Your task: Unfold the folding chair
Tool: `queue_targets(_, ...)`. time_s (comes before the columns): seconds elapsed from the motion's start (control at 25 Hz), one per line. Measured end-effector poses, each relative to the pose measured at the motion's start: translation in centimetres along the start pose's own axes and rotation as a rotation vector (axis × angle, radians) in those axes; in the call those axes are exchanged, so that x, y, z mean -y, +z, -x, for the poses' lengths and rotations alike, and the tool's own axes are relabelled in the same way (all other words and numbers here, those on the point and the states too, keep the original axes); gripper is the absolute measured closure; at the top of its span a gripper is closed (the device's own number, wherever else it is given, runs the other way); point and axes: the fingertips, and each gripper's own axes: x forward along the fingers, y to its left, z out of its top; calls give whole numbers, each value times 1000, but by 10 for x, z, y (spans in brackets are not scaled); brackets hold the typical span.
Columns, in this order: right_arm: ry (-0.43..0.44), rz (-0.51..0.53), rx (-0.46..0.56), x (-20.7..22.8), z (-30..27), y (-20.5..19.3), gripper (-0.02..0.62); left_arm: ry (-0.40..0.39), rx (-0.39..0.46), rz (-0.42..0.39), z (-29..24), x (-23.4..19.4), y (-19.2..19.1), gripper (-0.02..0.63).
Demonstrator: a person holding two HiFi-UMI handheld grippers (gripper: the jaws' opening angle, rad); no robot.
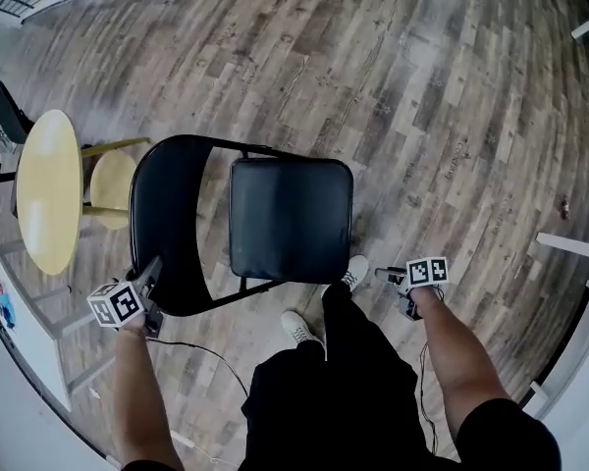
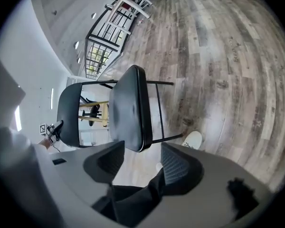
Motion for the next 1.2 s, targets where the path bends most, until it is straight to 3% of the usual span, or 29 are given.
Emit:
queue_targets(0.24,-33,81,36,-33,19,-27,345,77,-13,-53,-3,2,0,459)
queue_targets(0.4,-8,165,122,-81,31,-29,345,116,-23,-91,1,5,-4,344)
queue_targets(0.6,77,226,295,-164,62,-26,346,141,100,-113,47,0,12,353)
queue_targets(0.8,138,361,428,-270,111,-42,351,8,286,-35,131,52,6,438)
queue_targets(0.84,151,399,456,-294,122,-44,381,-6,322,-21,148,66,3,475)
queue_targets(0.92,178,439,505,-337,140,-53,522,-7,377,-19,183,95,-9,559)
queue_targets(0.96,195,451,519,-356,145,-63,584,-14,386,-31,199,110,-18,598)
queue_targets(1.2,270,652,520,-465,156,-143,589,-215,320,-92,256,210,-89,599)
